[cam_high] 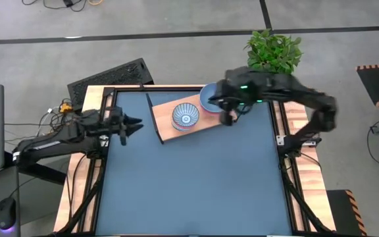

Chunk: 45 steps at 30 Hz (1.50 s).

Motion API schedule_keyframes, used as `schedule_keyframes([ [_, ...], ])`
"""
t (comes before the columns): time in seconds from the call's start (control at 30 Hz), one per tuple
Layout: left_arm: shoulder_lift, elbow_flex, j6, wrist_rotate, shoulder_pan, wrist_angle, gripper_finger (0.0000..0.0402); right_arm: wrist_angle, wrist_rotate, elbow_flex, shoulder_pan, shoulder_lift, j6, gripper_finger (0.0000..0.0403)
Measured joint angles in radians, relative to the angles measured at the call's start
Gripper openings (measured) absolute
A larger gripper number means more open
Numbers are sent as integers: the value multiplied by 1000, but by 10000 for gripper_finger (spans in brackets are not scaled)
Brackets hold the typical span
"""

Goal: Place and stack bowls onto a shelf
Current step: Return to Home Position

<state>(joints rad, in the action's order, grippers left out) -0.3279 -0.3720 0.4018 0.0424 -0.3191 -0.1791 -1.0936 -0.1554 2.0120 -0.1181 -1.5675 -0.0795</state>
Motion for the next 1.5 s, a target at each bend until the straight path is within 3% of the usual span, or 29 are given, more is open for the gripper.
schedule_keyframes([
  [0.17, 132, -103, -113, -82, 0, -152, 139, 293, 58, -415, -40, 303, 0, 65],
  [0.33, 309, -111, -188, -151, 0, -269, 139, 598, 83, -833, -59, 574, 71, 65],
  [0.47, 320, -99, -158, -159, 0, -300, 139, 762, 82, -1092, -76, 741, 152, 65],
  [0.77, 313, 99, -48, -119, 6, -67, 139, 1106, 84, -1525, -70, 944, 318, 65],
  [1.1, 323, 357, 22, -8, 8, 195, 139, 1532, 108, -1844, -48, 974, 369, 65],
  [1.4, 311, 361, -62, -27, 92, 215, 139, 1709, 107, -2000, -55, 973, 370, 65],
  [1.5, 311, 362, -98, -29, 129, 214, 139, 1692, 104, -2003, -55, 973, 370, 65],
])
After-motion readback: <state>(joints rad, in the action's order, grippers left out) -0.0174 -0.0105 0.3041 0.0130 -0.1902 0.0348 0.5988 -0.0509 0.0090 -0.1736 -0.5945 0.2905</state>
